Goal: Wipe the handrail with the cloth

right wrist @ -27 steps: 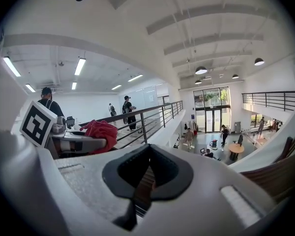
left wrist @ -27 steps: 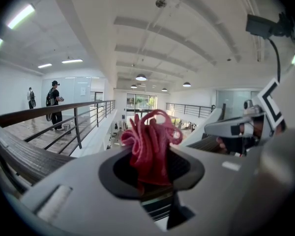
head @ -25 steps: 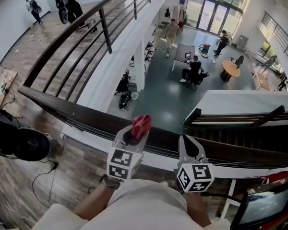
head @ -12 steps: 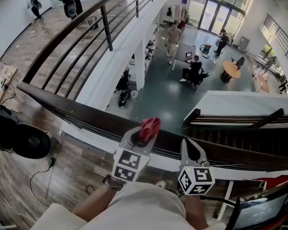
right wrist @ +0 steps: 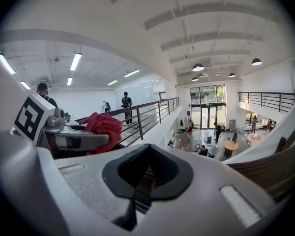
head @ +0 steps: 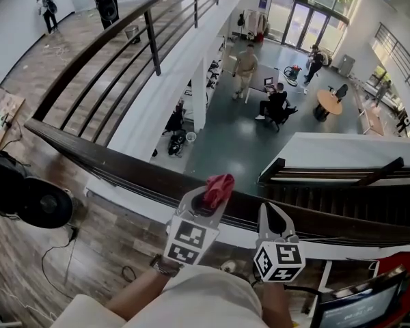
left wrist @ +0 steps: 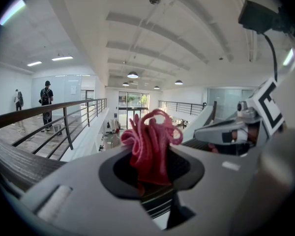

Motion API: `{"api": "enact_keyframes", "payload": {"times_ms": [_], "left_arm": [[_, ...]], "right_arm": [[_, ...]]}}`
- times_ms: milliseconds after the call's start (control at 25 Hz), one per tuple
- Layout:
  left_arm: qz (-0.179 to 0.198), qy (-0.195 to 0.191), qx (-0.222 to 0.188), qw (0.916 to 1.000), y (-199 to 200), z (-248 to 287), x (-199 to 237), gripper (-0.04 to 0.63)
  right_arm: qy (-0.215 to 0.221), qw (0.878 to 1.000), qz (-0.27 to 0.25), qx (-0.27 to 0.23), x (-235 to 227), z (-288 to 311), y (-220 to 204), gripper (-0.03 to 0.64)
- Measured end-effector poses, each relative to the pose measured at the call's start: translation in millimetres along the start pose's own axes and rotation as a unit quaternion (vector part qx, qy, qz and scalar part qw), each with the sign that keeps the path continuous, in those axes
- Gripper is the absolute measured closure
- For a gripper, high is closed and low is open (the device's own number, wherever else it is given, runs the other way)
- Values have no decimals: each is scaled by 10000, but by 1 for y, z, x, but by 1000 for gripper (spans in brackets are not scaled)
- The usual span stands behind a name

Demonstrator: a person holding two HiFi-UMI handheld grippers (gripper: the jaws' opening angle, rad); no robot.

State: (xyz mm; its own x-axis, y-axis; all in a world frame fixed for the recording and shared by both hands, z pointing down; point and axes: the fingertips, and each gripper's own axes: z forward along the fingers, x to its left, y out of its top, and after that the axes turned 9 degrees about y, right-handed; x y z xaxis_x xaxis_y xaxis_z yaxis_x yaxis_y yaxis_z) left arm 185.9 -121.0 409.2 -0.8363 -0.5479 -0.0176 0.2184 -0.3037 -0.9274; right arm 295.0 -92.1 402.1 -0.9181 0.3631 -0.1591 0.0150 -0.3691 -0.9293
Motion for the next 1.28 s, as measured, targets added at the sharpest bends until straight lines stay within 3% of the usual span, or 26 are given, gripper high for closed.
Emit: {"api": "enact_keyframes", "payload": {"times_ms": [440,1280], "left_arm": [[-9,-143,68,9999,-8,2,9,466],[-217,235,31,9995,-27,-18,62,465]], "right_arm": [[-15,9999,-21,117,12,10,-15,614],[129,9998,12,118,37,25,-25,614]]}}
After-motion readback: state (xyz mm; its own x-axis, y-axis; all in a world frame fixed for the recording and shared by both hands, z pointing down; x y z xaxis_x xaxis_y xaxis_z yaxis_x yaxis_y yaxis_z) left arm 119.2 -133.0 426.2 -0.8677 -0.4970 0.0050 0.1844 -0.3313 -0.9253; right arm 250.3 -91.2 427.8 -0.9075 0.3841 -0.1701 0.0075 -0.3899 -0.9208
